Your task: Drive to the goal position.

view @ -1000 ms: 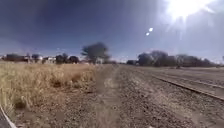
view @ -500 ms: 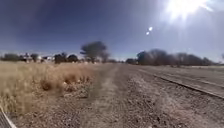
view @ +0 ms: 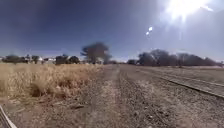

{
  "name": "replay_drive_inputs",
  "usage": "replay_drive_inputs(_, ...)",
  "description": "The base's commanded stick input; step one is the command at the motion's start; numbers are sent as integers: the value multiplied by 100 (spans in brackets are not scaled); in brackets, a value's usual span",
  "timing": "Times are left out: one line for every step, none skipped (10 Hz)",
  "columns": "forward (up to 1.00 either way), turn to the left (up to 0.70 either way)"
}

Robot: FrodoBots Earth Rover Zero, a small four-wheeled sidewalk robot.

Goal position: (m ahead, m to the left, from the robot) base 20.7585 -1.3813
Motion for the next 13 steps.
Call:
replay_drive_inputs(70, 0)
replay_drive_inputs(70, 0)
replay_drive_inputs(70, 0)
replay_drive_inputs(70, 0)
replay_drive_inputs(70, 0)
replay_drive_inputs(70, 0)
replay_drive_inputs(70, 0)
replay_drive_inputs(70, 0)
replay_drive_inputs(70, 0)
replay_drive_inputs(70, 0)
replay_drive_inputs(70, 0)
replay_drive_inputs(70, 0)
replay_drive_inputs(70, 0)
